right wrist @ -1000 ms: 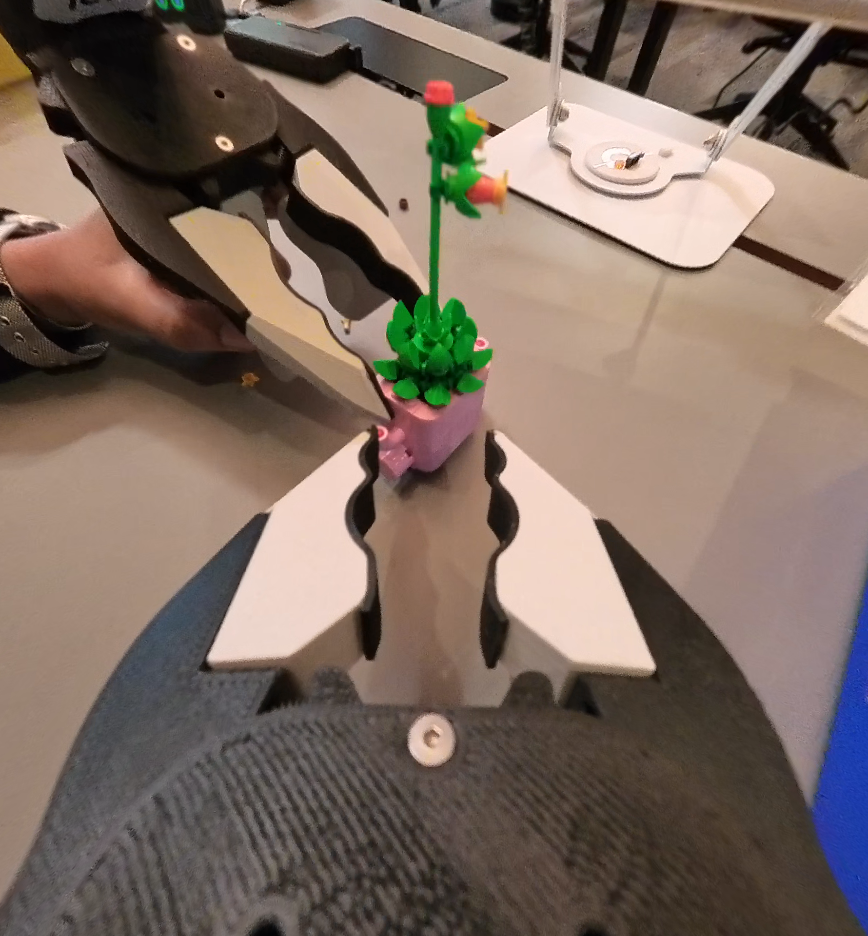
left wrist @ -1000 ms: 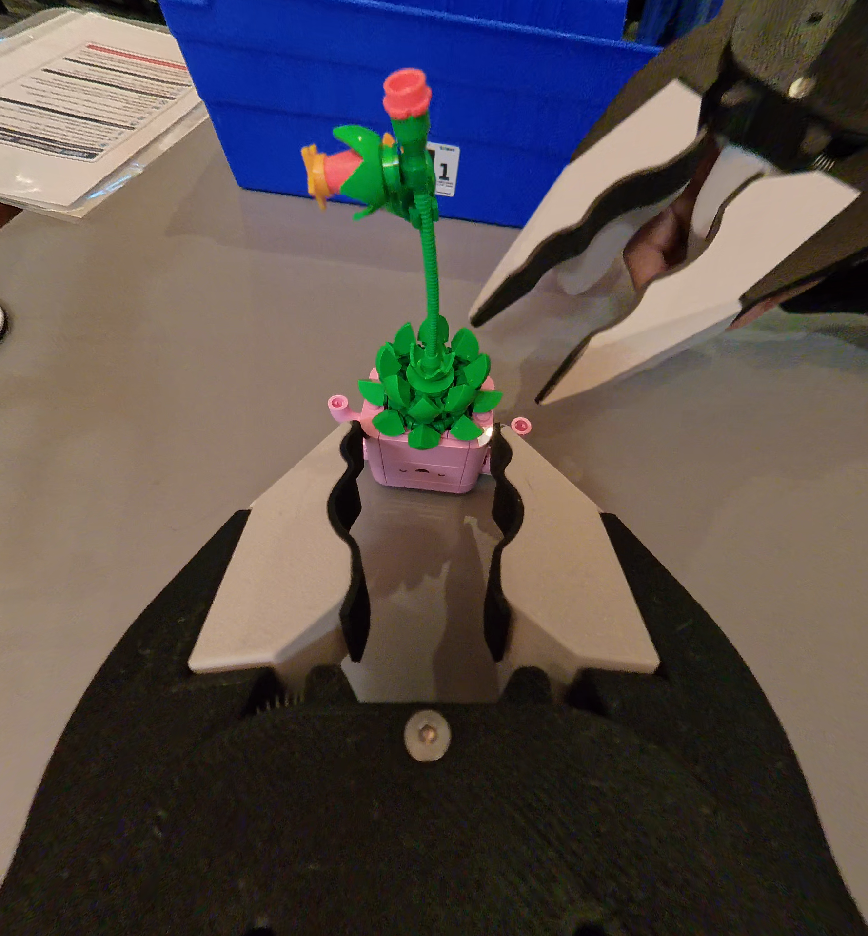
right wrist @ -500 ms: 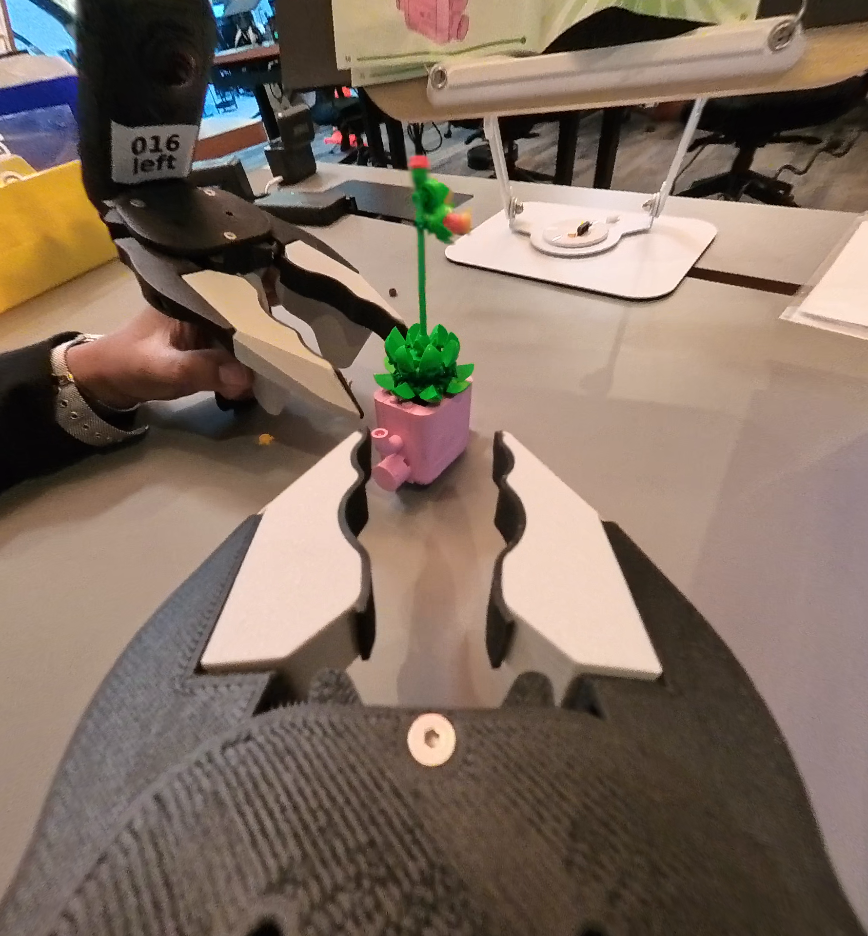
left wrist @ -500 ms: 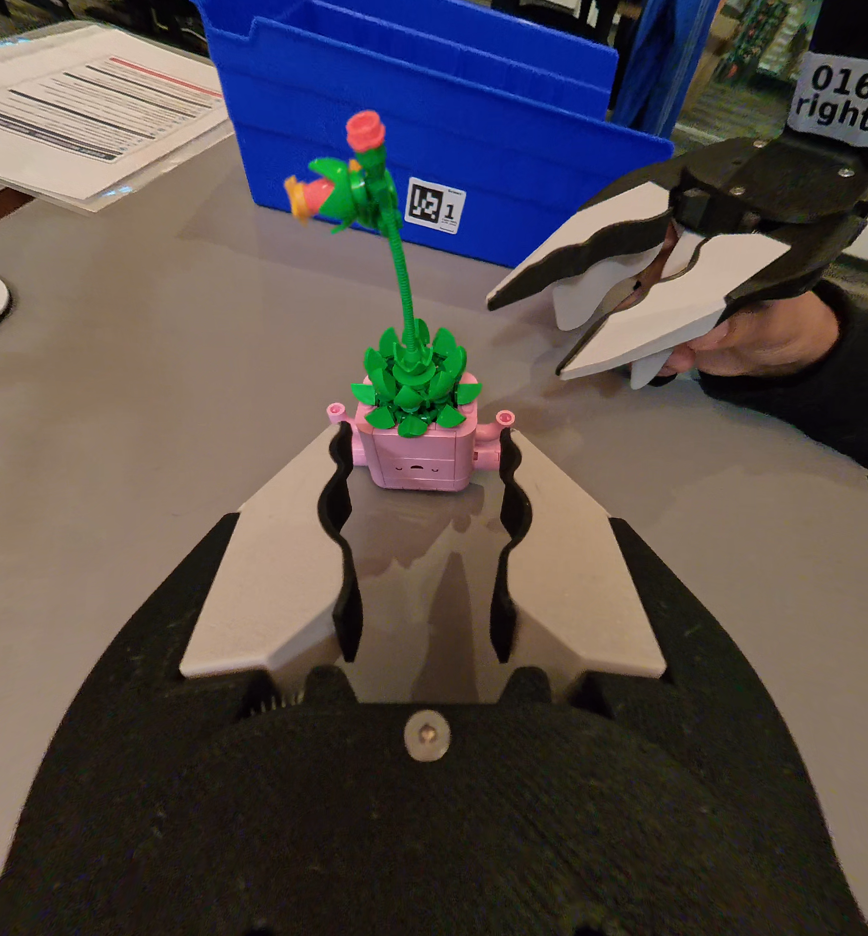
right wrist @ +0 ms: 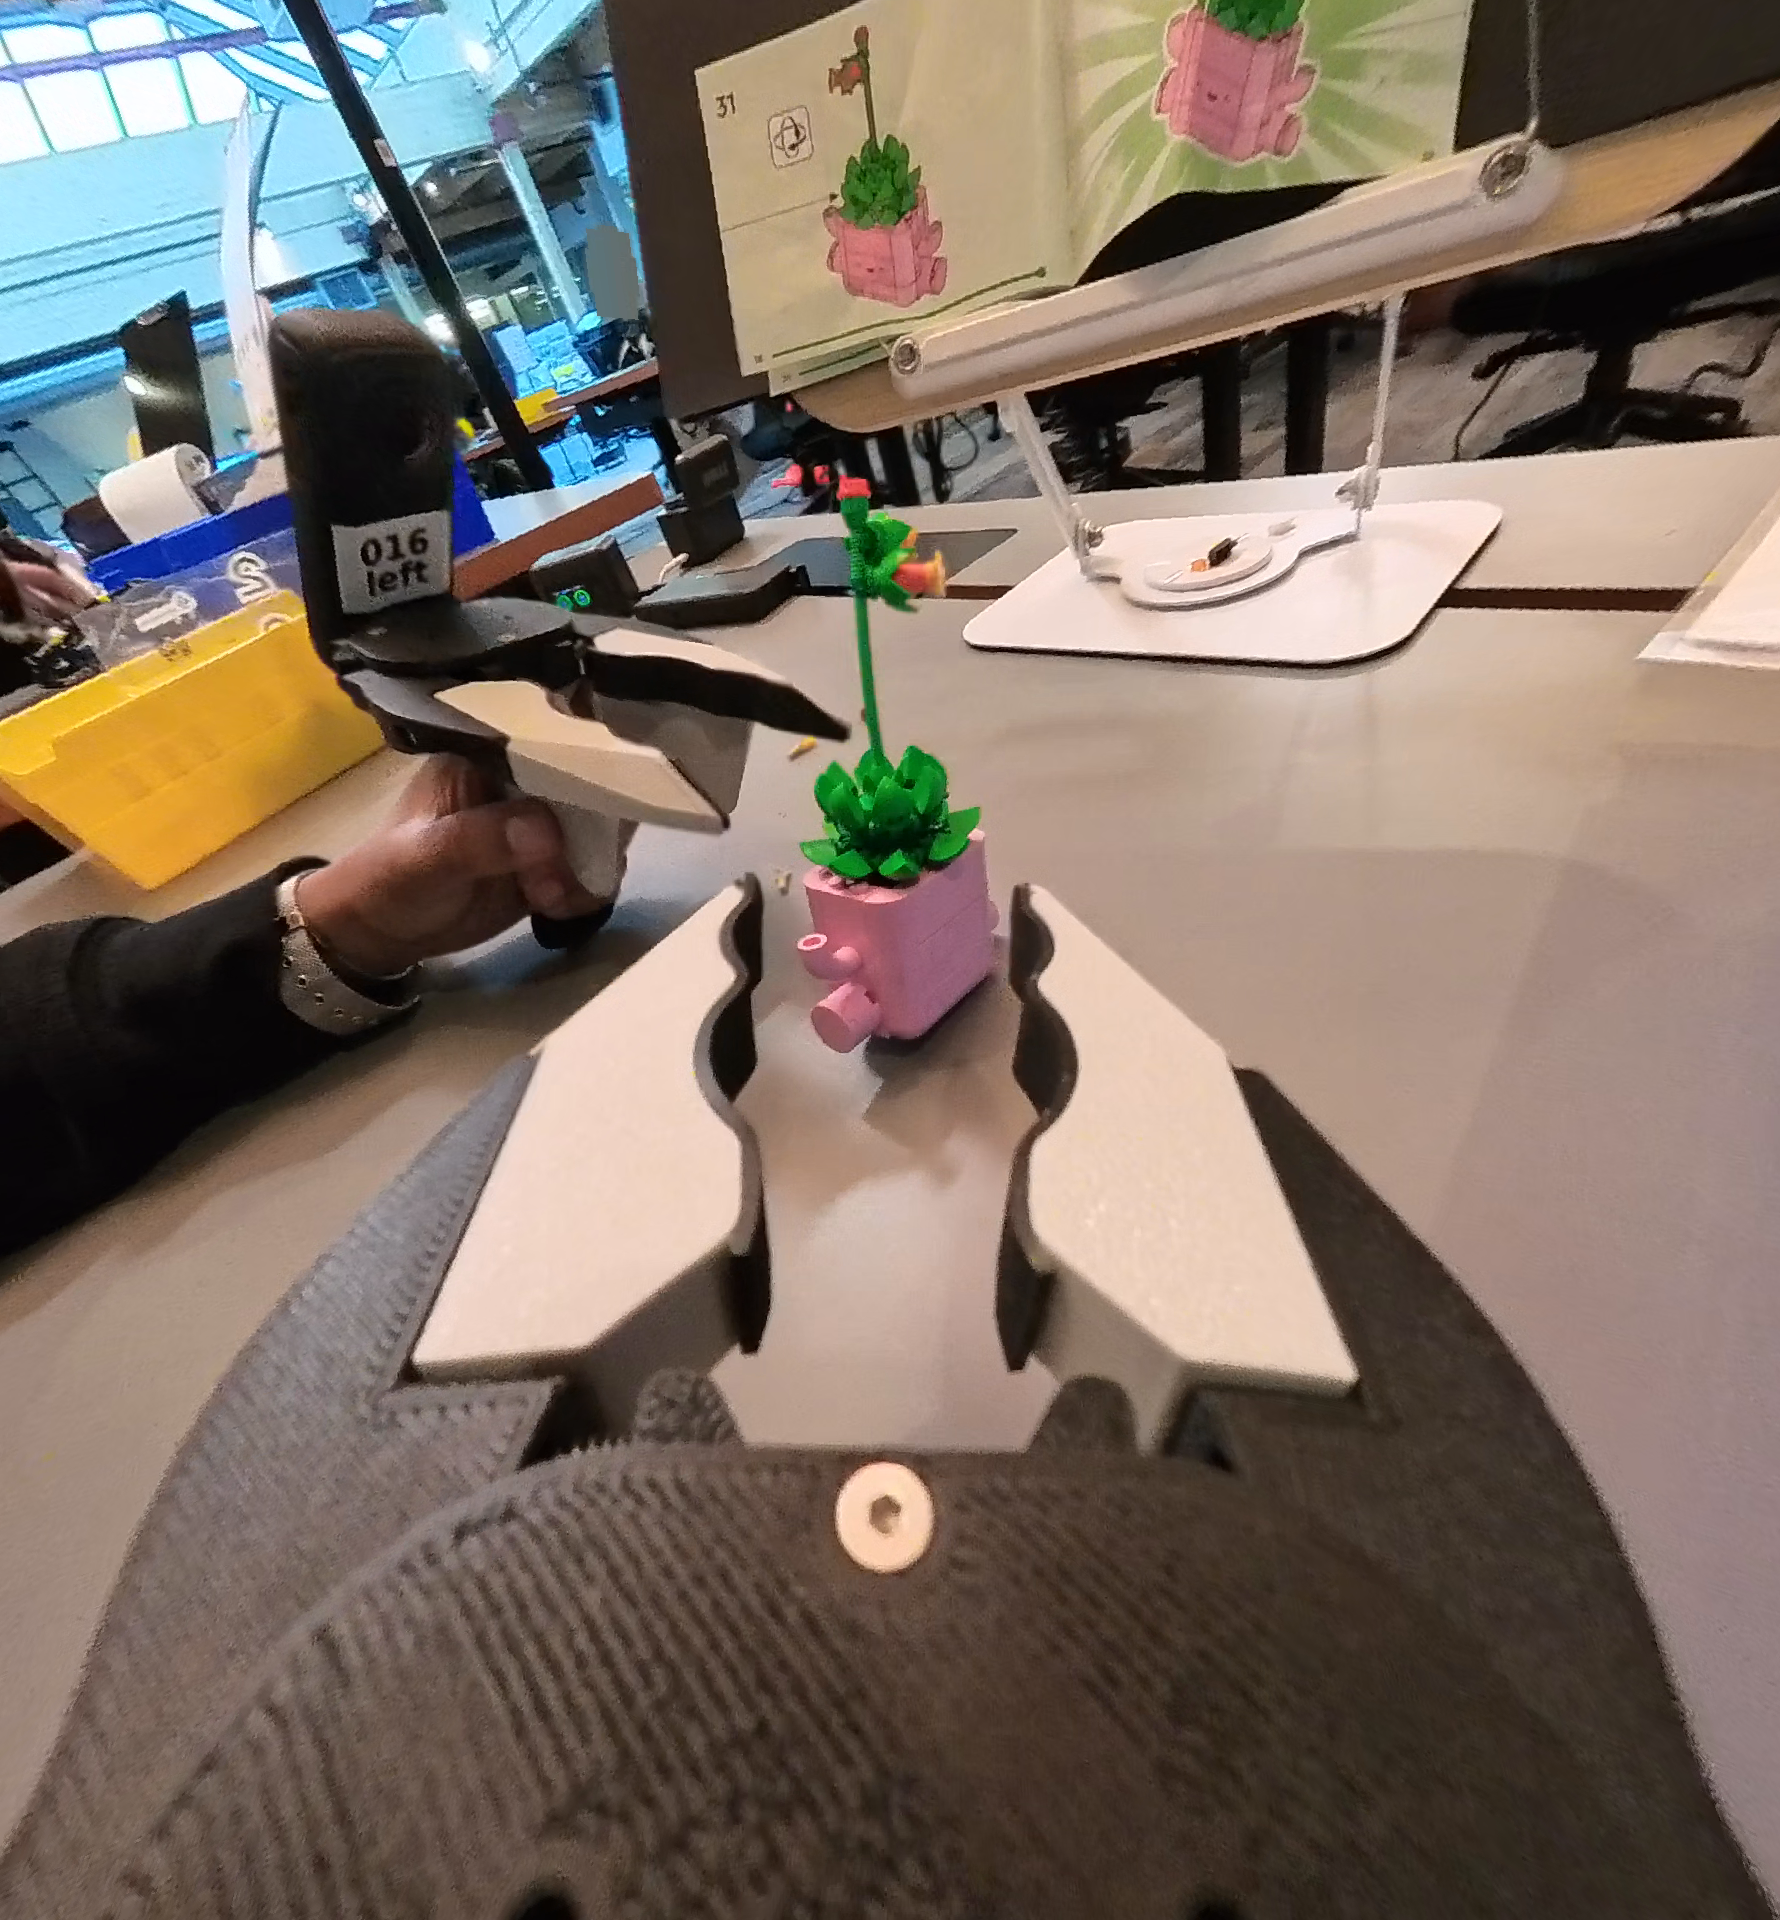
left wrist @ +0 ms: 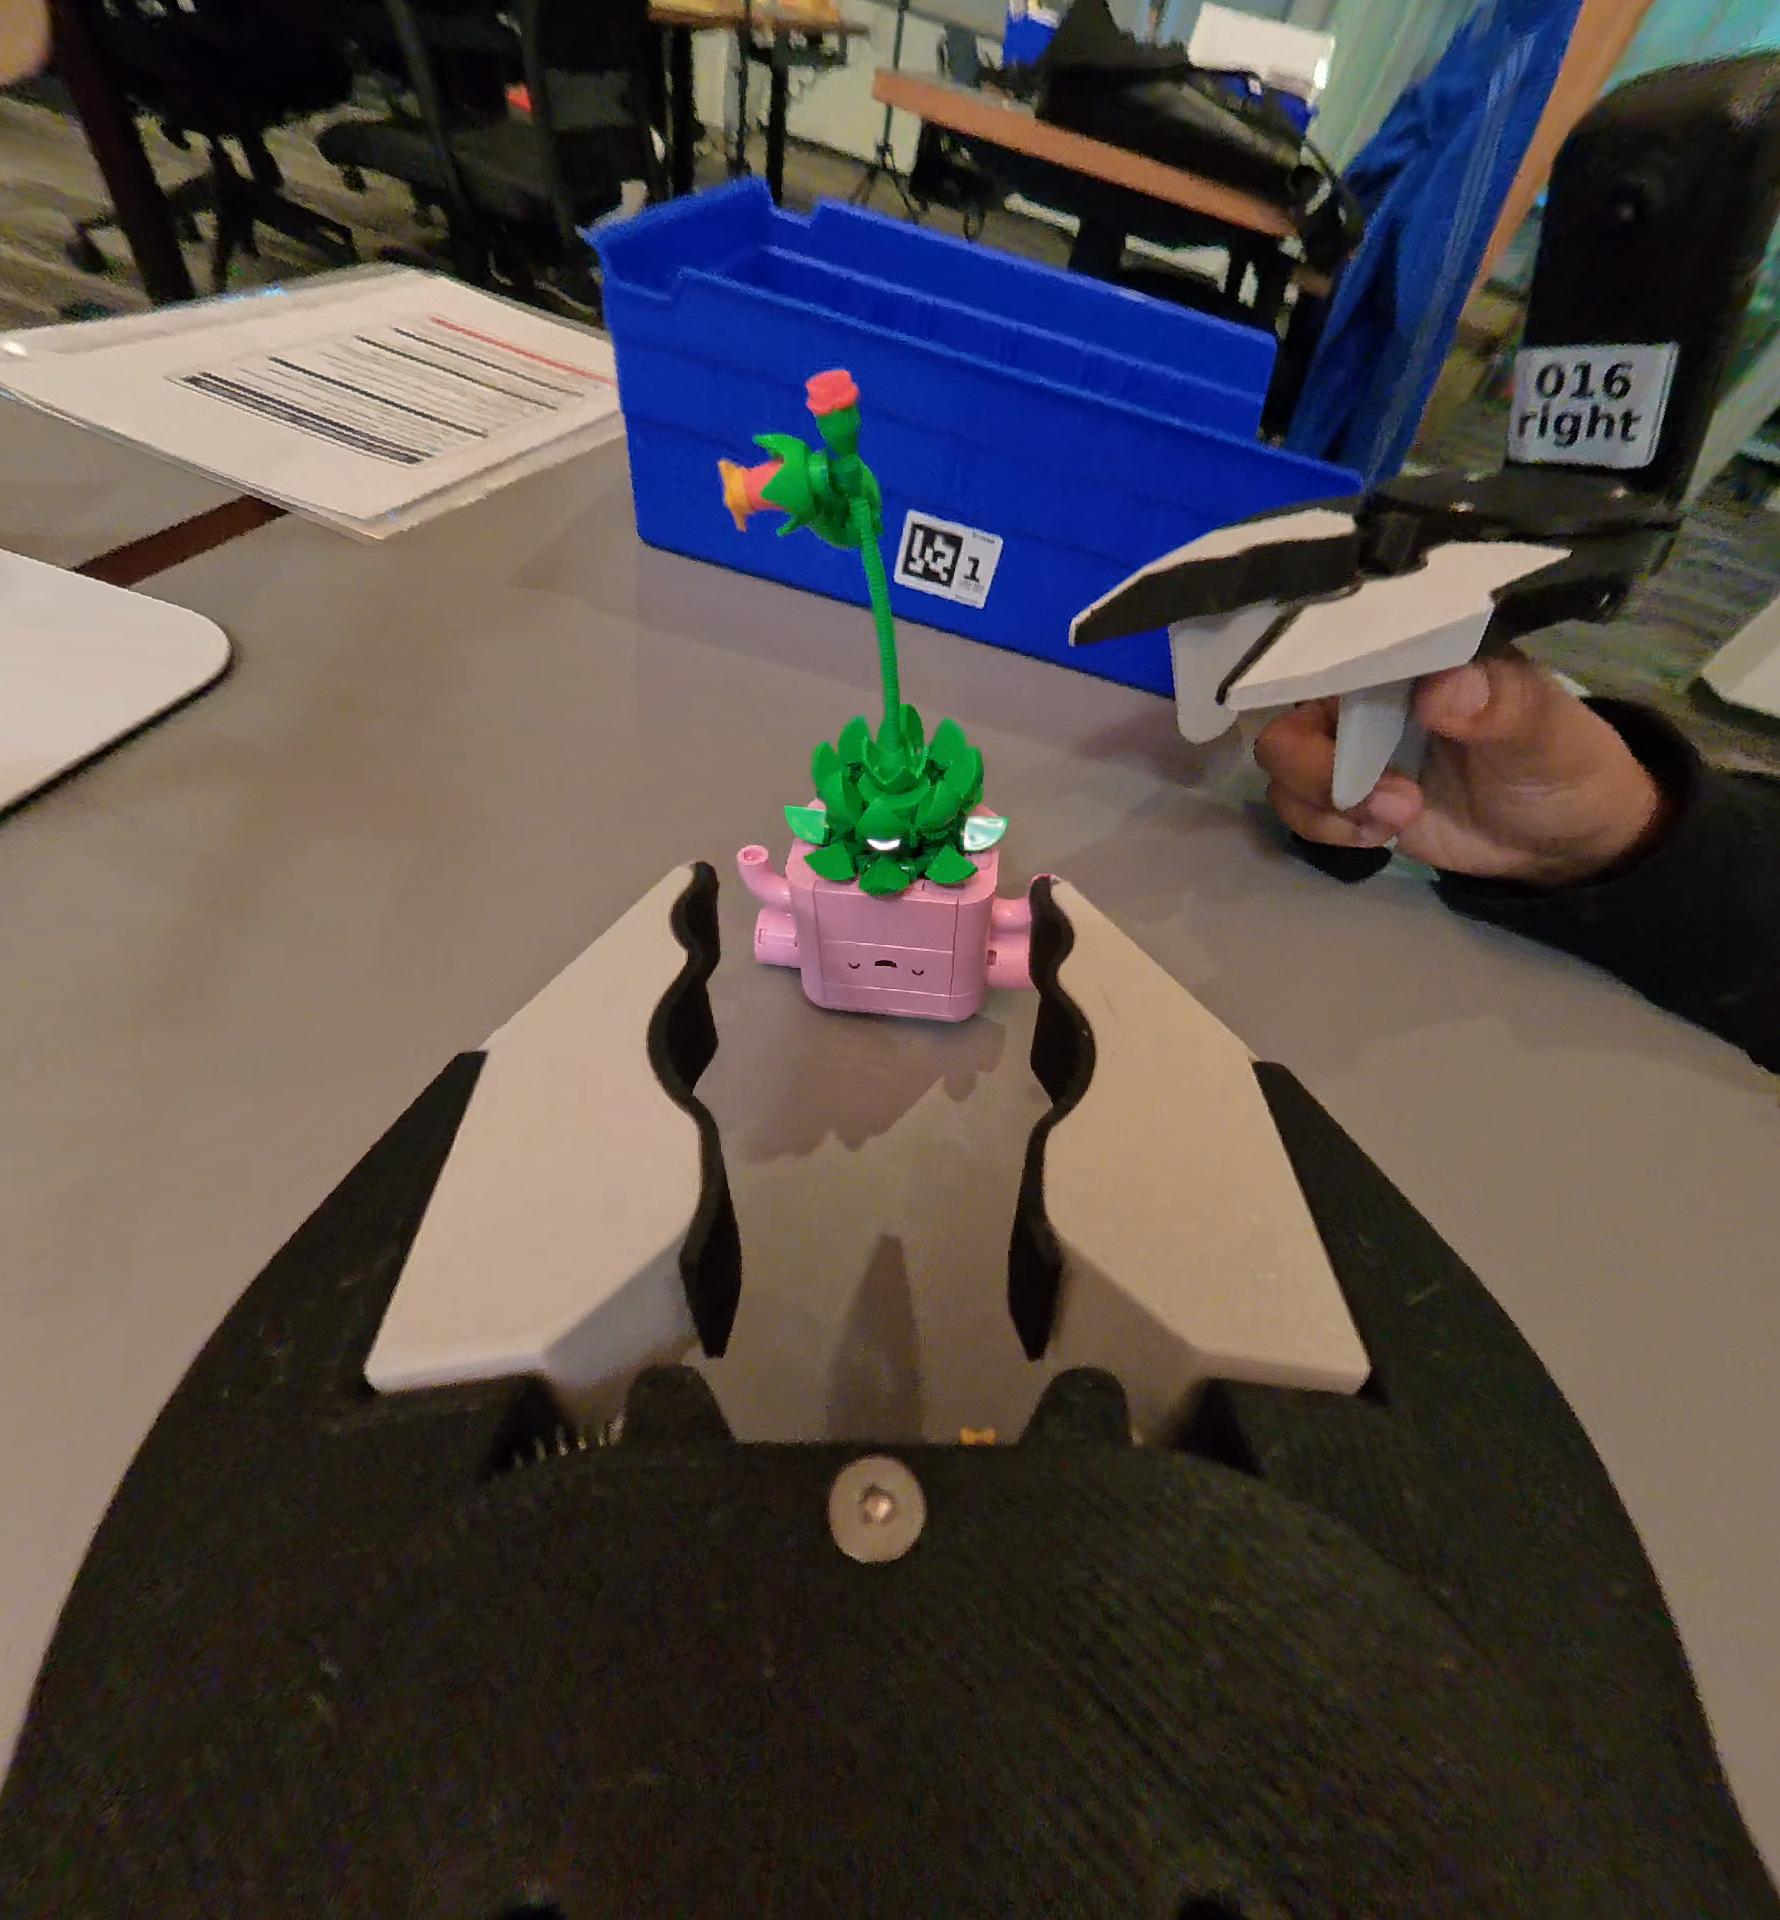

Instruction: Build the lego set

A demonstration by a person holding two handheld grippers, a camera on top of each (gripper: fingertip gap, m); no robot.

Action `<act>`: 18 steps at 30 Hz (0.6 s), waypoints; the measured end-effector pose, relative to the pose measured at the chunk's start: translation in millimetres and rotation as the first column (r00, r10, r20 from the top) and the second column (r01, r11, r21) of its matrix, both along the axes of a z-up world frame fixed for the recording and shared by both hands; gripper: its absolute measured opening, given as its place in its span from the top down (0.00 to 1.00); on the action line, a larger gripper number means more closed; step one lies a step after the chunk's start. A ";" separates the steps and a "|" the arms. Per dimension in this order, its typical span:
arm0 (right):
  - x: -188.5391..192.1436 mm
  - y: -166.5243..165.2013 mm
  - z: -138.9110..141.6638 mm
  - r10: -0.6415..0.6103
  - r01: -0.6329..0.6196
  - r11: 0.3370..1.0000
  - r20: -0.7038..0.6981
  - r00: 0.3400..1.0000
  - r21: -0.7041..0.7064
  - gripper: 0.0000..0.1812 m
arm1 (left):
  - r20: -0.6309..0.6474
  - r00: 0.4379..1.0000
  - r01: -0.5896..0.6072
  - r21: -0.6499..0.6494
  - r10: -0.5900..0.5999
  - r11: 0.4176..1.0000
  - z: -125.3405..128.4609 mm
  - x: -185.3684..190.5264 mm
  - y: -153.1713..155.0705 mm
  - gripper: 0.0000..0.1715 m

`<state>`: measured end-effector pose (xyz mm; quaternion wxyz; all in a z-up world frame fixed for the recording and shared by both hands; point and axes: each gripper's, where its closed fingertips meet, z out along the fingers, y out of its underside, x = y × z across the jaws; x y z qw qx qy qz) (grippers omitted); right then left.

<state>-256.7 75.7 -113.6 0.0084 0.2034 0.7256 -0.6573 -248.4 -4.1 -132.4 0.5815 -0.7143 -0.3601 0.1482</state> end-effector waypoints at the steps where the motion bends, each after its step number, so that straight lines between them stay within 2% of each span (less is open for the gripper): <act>1: 0.4 -0.7 -1.0 0.009 -0.009 1.000 0.013 1.000 0.002 0.74 | -0.007 1.000 -0.013 0.014 0.013 1.000 2.0 -0.1 -2.5 0.66; 6: 1.8 -4.0 -5.0 0.030 -0.031 0.999 0.028 0.999 0.027 0.73 | -0.001 1.000 -0.024 0.069 0.024 0.997 6.0 -0.2 -7.5 0.66; 18: 9.8 -14.8 -18.7 0.033 -0.018 0.985 -0.084 0.996 0.174 0.73 | 0.010 1.000 -0.018 0.050 0.017 0.999 2.6 -0.5 -4.3 0.66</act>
